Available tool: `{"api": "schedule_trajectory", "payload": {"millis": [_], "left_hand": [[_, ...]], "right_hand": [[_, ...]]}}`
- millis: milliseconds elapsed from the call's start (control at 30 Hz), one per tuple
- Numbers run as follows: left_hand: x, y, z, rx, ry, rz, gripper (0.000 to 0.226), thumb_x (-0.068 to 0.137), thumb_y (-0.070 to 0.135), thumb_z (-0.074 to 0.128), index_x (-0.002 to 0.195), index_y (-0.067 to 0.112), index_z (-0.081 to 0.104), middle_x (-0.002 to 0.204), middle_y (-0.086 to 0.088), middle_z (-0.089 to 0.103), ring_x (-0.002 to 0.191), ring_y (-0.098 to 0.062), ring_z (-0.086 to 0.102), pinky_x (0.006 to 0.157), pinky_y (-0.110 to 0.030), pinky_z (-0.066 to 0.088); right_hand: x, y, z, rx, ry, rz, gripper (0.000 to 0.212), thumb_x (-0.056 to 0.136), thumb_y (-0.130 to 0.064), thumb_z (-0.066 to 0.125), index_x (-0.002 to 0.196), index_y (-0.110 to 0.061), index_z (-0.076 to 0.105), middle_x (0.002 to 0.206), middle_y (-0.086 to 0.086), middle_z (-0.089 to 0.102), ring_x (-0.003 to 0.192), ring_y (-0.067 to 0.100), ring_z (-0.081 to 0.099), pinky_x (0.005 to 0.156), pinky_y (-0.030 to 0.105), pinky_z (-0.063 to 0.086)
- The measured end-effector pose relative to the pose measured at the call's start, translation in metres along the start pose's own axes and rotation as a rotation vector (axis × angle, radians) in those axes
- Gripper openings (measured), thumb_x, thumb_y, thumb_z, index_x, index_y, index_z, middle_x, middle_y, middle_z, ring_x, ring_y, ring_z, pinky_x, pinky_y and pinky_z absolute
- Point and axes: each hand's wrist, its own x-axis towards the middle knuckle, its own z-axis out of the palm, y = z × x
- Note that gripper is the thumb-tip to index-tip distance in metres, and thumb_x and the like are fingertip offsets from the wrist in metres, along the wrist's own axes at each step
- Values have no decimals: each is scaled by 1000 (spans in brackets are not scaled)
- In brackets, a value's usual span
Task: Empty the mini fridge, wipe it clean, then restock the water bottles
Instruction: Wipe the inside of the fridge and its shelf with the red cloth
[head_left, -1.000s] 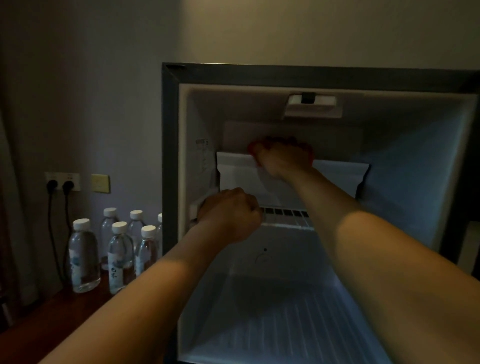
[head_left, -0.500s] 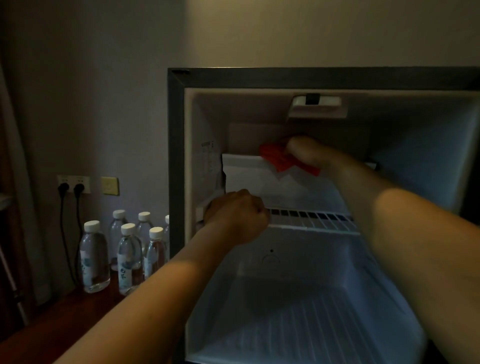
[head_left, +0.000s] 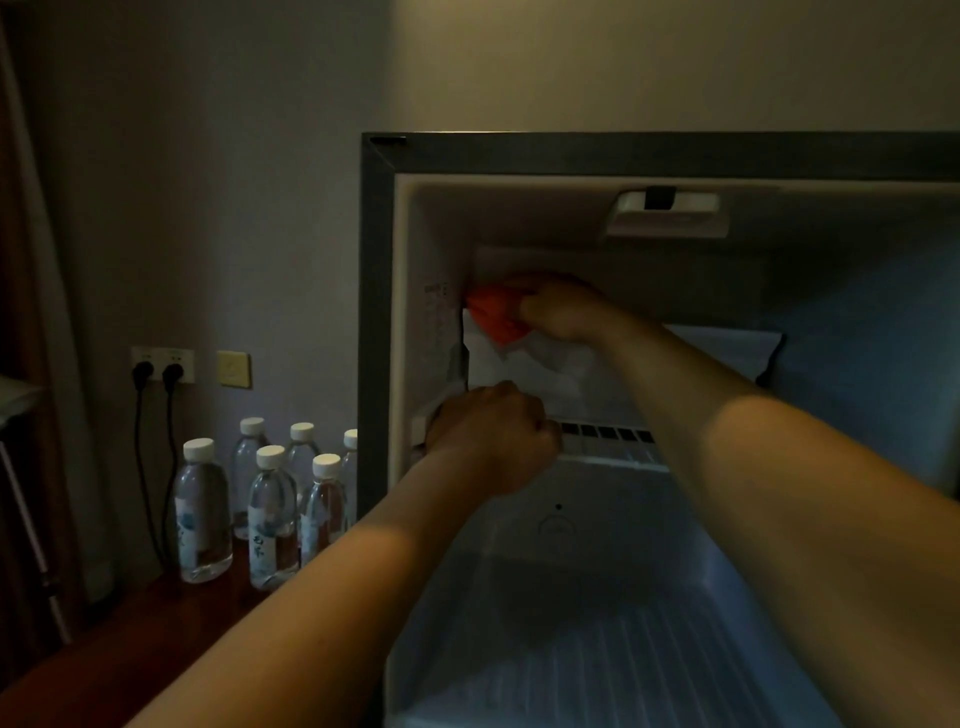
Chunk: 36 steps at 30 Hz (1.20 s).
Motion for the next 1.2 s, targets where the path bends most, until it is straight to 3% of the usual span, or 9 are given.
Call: {"api": "schedule_trajectory", "payload": {"millis": [200, 333, 533, 667, 767, 833, 900, 1067, 1200], "left_hand": [[-2, 0, -2, 16, -36, -2, 33, 98, 43, 31, 98, 29, 61, 117, -1, 55, 93, -22, 48, 74, -34, 37], [-4, 2, -2, 26, -35, -11, 36, 99, 45, 31, 104, 28, 62, 118, -1, 55, 97, -23, 51, 76, -35, 40], [-1, 2, -2, 44, -68, 14, 44, 100, 48, 27, 125, 27, 57, 123, -3, 51, 107, -27, 53, 82, -37, 41], [0, 0, 3, 52, -58, 22, 42, 100, 47, 27, 120, 24, 56, 121, -4, 52, 102, -27, 52, 79, -37, 38], [1, -2, 3, 67, -64, 33, 43, 100, 48, 28, 122, 23, 56, 120, -3, 53, 91, -21, 45, 77, -36, 36], [2, -2, 2, 65, -67, 36, 44, 100, 47, 29, 123, 22, 57, 121, -4, 53, 93, -22, 47, 77, -35, 36], [1, -2, 1, 43, -70, 25, 44, 100, 46, 29, 124, 22, 57, 122, -4, 53, 100, -25, 51, 77, -34, 35], [1, -4, 3, 18, -78, 33, 41, 101, 45, 27, 117, 23, 58, 117, -3, 53, 98, -24, 50, 78, -34, 36], [1, -4, 0, -5, -96, 19, 41, 101, 45, 25, 123, 26, 53, 121, -4, 52, 104, -26, 51, 86, -36, 42]], "right_hand": [[-13, 28, -21, 41, 33, 58, 42, 98, -20, 51, 140, -21, 50, 143, 10, 50, 126, 27, 49, 107, 38, 39], [-21, 40, -32, 38, 4, 130, 42, 97, -25, 56, 139, -23, 51, 138, 10, 53, 117, 24, 53, 90, 30, 40], [-18, 28, -27, 57, -15, 96, 55, 92, -33, 64, 143, -20, 47, 144, 8, 48, 129, 26, 47, 97, 28, 36], [-7, 7, -4, -21, -7, -14, 54, 90, -42, 64, 140, -24, 50, 143, 4, 51, 130, 25, 48, 109, 37, 38], [-1, -6, 8, -191, 37, -49, 52, 91, -48, 60, 139, -29, 51, 143, 2, 51, 129, 27, 48, 107, 38, 39], [-2, -9, 11, -262, 67, -74, 51, 91, -52, 57, 138, -33, 51, 143, 1, 50, 129, 28, 48, 107, 40, 39], [-6, -9, 12, -266, 86, -97, 48, 90, -54, 56, 133, -32, 54, 139, 2, 55, 126, 28, 51, 105, 41, 41], [-20, 7, 4, -244, 159, -112, 40, 89, -49, 60, 122, -27, 61, 127, 5, 62, 116, 29, 57, 97, 39, 45], [-33, 35, -20, -193, 151, -4, 44, 84, -49, 66, 121, -26, 62, 124, 6, 63, 112, 29, 58, 97, 41, 47]]}}
